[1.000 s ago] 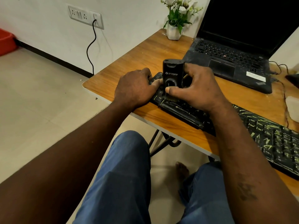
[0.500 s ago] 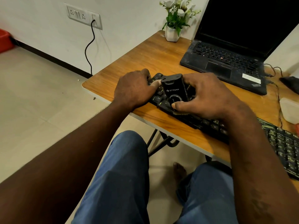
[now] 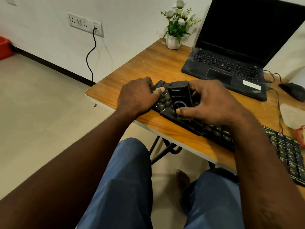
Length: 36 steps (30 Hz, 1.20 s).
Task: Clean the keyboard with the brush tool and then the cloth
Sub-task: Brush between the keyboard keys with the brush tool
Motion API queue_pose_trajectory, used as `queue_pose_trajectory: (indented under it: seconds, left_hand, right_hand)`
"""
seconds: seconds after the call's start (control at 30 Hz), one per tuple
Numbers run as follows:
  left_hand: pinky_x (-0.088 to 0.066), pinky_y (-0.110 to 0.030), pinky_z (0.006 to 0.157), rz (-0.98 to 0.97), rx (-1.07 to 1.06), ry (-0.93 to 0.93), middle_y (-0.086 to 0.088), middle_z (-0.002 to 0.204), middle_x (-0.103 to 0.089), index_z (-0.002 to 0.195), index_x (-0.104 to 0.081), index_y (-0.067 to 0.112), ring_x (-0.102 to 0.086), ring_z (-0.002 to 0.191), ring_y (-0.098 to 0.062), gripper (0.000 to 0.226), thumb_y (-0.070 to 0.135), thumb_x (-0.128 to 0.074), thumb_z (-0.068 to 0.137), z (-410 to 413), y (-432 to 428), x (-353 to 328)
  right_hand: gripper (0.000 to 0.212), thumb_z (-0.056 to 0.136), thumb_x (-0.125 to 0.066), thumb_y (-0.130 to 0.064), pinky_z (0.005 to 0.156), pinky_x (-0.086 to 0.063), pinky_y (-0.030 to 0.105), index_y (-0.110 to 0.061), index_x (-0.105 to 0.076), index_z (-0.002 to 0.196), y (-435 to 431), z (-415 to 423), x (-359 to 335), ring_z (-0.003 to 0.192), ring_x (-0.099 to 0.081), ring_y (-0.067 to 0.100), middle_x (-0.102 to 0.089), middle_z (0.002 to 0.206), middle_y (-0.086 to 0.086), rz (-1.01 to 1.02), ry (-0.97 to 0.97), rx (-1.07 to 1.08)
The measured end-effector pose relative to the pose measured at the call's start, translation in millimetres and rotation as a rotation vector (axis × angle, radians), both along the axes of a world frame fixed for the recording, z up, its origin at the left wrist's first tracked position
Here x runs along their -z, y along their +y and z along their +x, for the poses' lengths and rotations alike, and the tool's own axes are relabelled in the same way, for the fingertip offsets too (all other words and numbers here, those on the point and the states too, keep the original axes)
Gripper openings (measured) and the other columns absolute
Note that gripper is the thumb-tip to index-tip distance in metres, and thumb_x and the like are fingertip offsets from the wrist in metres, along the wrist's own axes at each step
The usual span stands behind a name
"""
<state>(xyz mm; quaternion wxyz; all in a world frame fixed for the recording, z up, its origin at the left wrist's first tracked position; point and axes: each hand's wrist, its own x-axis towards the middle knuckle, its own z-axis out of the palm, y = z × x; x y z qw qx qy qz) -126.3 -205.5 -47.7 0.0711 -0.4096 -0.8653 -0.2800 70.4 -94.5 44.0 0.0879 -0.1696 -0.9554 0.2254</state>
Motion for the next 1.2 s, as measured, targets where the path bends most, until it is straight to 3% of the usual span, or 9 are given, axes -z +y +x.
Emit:
queue_pose_trajectory:
  seconds: [0.17,0.23,0.4,0.57,0.67,0.77,0.93,1.1,1.2]
  left_hand:
    - [-0.052,-0.042,0.071,-0.013,0.076,0.057,-0.004,0.092,-0.066,0.101,-0.061,0.017,-0.063,0.081,-0.03,0.024,0.039,-0.061,0.091,-1.3,-7.4,-1.3]
    - [-0.054,-0.043,0.073,-0.015,0.072,0.047,-0.005,0.094,-0.068,0.102,-0.062,0.017,-0.064,0.082,-0.029,0.024,0.038,-0.06,0.091,-0.7,-7.7,-2.3]
    - [-0.038,-0.036,0.066,-0.015,0.031,-0.031,0.001,0.086,-0.062,0.098,-0.059,0.024,-0.055,0.076,-0.022,0.04,0.06,-0.044,0.088,0.0,-3.8,-3.7]
    - [-0.05,-0.041,0.07,-0.023,0.024,-0.031,0.001,0.089,-0.066,0.107,-0.064,0.022,-0.061,0.079,-0.024,0.052,0.063,-0.039,0.086,0.0,-3.6,-3.2]
    - [-0.047,-0.038,0.066,-0.039,0.028,-0.003,-0.001,0.088,-0.067,0.098,-0.061,0.022,-0.061,0.076,-0.025,0.034,0.052,-0.048,0.088,-0.3,-5.7,-3.3]
    - [-0.045,-0.038,0.067,-0.021,-0.001,-0.036,0.002,0.087,-0.064,0.098,-0.063,0.024,-0.057,0.077,-0.021,0.046,0.065,-0.043,0.09,1.2,-4.1,-3.8]
    - [-0.05,-0.041,0.075,-0.027,-0.016,-0.021,0.003,0.092,-0.066,0.101,-0.064,0.026,-0.06,0.086,-0.021,0.054,0.074,-0.042,0.093,-0.8,-1.2,0.2]
    - [-0.048,-0.042,0.078,-0.003,-0.042,0.062,0.0,0.101,-0.067,0.105,-0.065,0.024,-0.058,0.096,-0.022,0.056,0.073,-0.041,0.095,3.6,-0.3,1.9]
    - [-0.049,-0.047,0.085,-0.021,-0.068,0.049,-0.003,0.11,-0.066,0.112,-0.064,0.024,-0.056,0.104,-0.024,0.063,0.078,-0.035,0.095,10.0,-0.6,-0.5]
  right_hand:
    - [0.035,0.078,-0.083,-0.043,0.08,-0.056,0.035,-0.031,-0.067,0.108,-24.0,-29.9,22.2,0.091,-0.061,0.006,-0.065,0.098,-0.017,0.082,0.152,-0.048]
    - [0.04,0.079,-0.081,-0.044,0.079,-0.056,0.038,-0.025,-0.068,0.111,-24.3,-29.9,26.7,0.091,-0.062,0.009,-0.066,0.1,-0.013,0.092,0.211,-0.034]
    - [0.057,0.076,-0.08,-0.044,0.082,-0.058,0.039,-0.027,-0.067,0.129,-13.6,-9.3,17.5,0.095,-0.064,0.008,-0.07,0.109,-0.01,0.009,0.126,-0.02]
    - [0.055,0.078,-0.084,-0.044,0.082,-0.057,0.034,-0.023,-0.068,0.127,-20.1,-19.6,22.6,0.096,-0.065,0.009,-0.071,0.11,-0.009,0.053,0.225,0.012]
    - [0.055,0.077,-0.084,-0.044,0.079,-0.056,0.032,-0.024,-0.068,0.126,-20.7,-20.4,26.0,0.094,-0.064,0.008,-0.07,0.108,-0.009,0.024,0.198,-0.007]
    - [0.057,0.078,-0.085,-0.039,0.076,-0.052,0.019,-0.031,-0.066,0.131,-11.2,-8.9,23.0,0.094,-0.065,0.002,-0.07,0.11,-0.014,-0.041,0.217,0.03]
    - [0.063,0.079,-0.086,-0.034,0.079,-0.053,0.018,-0.037,-0.059,0.135,3.1,14.8,24.9,0.098,-0.063,-0.004,-0.063,0.107,-0.025,-0.111,0.223,0.072]
    - [0.061,0.078,-0.085,-0.037,0.085,-0.058,0.032,-0.032,-0.062,0.135,11.6,28.3,27.0,0.098,-0.064,0.0,-0.063,0.104,-0.025,-0.097,0.274,0.153]
    - [0.059,0.078,-0.085,-0.035,0.082,-0.061,0.036,-0.042,-0.058,0.13,8.9,27.8,27.3,0.098,-0.066,0.002,-0.065,0.104,-0.024,-0.159,0.253,0.089]
